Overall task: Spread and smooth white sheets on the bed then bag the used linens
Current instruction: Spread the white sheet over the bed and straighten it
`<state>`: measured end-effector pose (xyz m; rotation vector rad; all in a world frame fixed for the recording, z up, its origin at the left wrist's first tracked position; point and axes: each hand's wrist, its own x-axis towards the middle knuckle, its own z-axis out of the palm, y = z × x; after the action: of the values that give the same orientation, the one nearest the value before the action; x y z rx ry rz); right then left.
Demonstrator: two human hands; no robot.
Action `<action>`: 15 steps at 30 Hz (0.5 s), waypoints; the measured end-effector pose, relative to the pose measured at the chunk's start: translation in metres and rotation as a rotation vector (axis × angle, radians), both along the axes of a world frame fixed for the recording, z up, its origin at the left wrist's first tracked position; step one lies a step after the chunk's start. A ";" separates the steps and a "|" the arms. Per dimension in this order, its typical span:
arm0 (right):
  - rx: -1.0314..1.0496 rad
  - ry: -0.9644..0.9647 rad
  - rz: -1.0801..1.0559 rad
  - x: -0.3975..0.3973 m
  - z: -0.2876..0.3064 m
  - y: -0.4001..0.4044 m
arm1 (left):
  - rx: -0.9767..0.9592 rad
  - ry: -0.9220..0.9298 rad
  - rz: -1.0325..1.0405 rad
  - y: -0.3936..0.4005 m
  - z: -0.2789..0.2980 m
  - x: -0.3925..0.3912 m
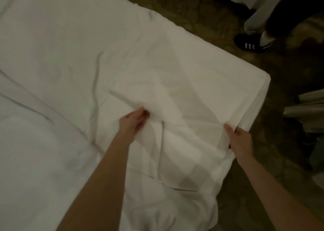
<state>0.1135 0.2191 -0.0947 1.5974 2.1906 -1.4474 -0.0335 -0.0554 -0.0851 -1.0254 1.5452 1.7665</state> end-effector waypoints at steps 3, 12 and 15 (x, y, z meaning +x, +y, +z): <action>0.221 0.002 0.006 0.006 0.004 -0.011 | 0.080 -0.089 -0.086 0.018 0.002 0.033; 0.093 0.262 0.375 0.009 0.037 -0.096 | -0.005 0.033 0.034 -0.003 0.028 0.133; -0.118 0.106 0.626 0.032 0.034 -0.141 | 0.000 0.035 0.135 -0.036 0.042 0.172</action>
<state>0.1452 0.0781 -0.0608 0.7014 2.3007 -1.4324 0.1390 -0.0918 -0.0431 -1.1286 1.5287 1.8846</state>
